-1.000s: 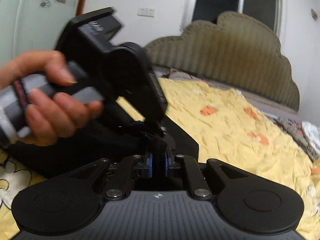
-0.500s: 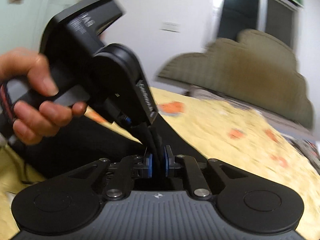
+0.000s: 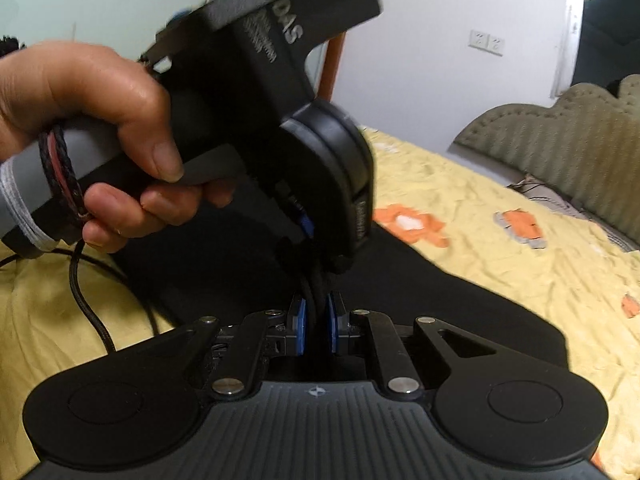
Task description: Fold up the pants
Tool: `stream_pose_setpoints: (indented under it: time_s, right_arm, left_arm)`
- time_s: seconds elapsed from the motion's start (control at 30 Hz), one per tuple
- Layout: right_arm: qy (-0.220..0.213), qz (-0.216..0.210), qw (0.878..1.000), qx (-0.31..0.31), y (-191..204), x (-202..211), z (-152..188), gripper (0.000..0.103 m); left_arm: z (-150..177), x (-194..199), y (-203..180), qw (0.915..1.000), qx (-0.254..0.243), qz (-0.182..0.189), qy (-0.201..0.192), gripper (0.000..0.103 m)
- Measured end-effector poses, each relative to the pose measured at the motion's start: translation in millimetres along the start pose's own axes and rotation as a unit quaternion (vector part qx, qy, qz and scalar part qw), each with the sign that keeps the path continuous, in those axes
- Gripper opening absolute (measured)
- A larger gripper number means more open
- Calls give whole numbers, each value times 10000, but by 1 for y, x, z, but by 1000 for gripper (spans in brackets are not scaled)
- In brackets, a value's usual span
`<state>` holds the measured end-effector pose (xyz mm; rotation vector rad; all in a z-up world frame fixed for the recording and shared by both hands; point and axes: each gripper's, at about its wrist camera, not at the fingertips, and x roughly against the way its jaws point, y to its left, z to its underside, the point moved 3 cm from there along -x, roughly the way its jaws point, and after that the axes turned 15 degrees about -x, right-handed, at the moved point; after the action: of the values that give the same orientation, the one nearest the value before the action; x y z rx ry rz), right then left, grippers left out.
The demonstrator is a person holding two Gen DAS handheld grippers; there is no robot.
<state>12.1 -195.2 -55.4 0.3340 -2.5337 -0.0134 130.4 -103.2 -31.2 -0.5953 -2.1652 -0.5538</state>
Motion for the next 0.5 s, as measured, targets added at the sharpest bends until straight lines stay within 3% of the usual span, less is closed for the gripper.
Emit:
stream_pose_setpoints:
  time_s: [0.03, 0.1, 0.2, 0.23, 0.3, 0.4, 0.43, 0.5]
  right_arm:
    - [166, -43, 9998, 30, 0, -1, 2, 11]
    - [224, -18, 9997, 137, 4, 9, 4, 12]
    - [-6, -449, 9986, -281, -9, 48, -3, 12]
    - [-127, -314, 9982, -504, -21, 60, -6, 12]
    - [-269, 377, 9955, -823, -50, 79, -6, 12]
    - [-42, 1356, 9773, -1625, -111, 85, 6, 12]
    - [53, 1425, 9690, -2019, -127, 87, 14, 12]
    - [50, 968, 9486, -3013, -154, 96, 35, 12]
  left_arm:
    - [2, 4, 5, 9999, 61, -90, -14, 36]
    - [2, 11, 17, 9988, 278, -379, -106, 39]
    - [-8, 16, 28, 9983, 515, -168, -226, 42]
    - [-12, 15, 25, 9985, 501, -14, -235, 44]
    - [-20, 14, 13, 9988, 356, 124, -310, 49]
    - [-32, 12, -22, 9986, -176, 191, -470, 55]
    - [-37, 12, -35, 9974, -402, 274, -528, 61]
    - [-47, 11, -62, 9934, -832, 432, -660, 72]
